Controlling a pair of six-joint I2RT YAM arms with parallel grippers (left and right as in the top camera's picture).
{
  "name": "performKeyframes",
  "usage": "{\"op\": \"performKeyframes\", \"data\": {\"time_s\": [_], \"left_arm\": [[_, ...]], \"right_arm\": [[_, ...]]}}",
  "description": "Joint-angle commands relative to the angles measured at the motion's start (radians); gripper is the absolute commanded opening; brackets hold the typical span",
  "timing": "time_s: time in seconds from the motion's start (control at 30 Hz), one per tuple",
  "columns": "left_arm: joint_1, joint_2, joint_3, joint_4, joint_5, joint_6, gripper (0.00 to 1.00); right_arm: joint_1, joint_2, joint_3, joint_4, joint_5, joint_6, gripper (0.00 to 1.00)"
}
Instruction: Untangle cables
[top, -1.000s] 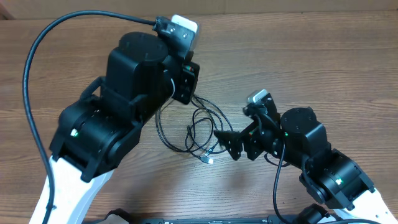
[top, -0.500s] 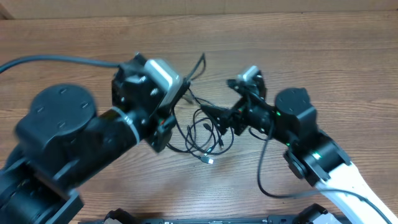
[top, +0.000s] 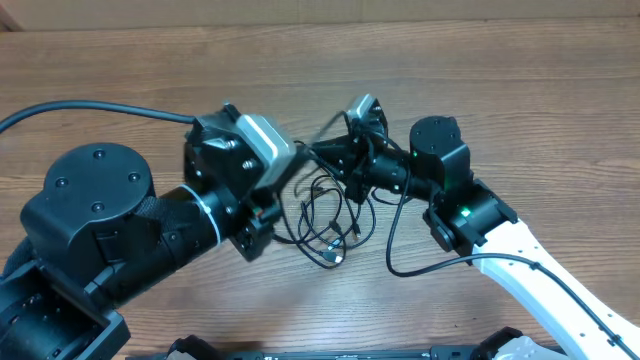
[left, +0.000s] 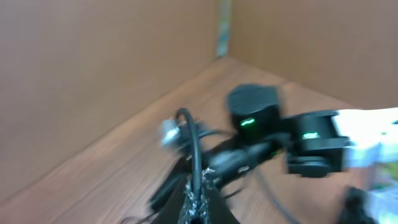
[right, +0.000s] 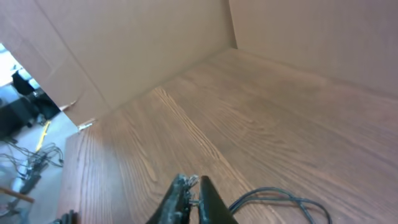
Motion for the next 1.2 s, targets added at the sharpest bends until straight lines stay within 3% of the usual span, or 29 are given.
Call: {"op": "performKeyframes", "data": {"time_s": [0.0, 0.1, 0.23, 0.37, 0.5, 0.77, 0.87, 1.17], "left_arm": [[-0.001, -0.007, 0.007, -0.025, -0.363, -0.14, 0.04], [-0.001, 0.003, -0.005, -0.055, -0.494, -0.259, 0.04], [-0.002, 0.037, -0.013, -0.058, -0.486, -0.282, 0.04], [-0.002, 0.088, -0.013, -0.03, -0.373, -0.325, 0.04], [-0.002, 0.156, -0.013, -0.018, -0.26, -0.328, 0.04], [-0.002, 0.275, -0.013, 0.016, -0.207, -0.417, 0.04], [-0.002, 0.286, -0.013, 0.055, -0.137, -0.418, 0.04], [-0.002, 0.288, -0.013, 0.125, -0.011, -0.49, 0.04]], "right_arm": [[-0.05, -0.068, 0.022, -0.029, -0.119, 0.05, 0.04], [-0.111, -0.126, 0.022, -0.098, -0.224, 0.049, 0.04], [-0.174, -0.19, 0.022, -0.126, -0.464, 0.05, 0.04], [-0.175, -0.211, 0.022, -0.134, -0.552, 0.05, 0.04], [-0.16, -0.211, 0.022, -0.134, -0.556, 0.05, 0.04], [-0.09, -0.208, 0.022, -0.141, -0.428, 0.049, 0.08], [-0.09, -0.203, 0.022, -0.174, -0.327, 0.049, 0.08], [-0.089, -0.146, 0.022, -0.168, -0.278, 0.05, 0.15]]}}
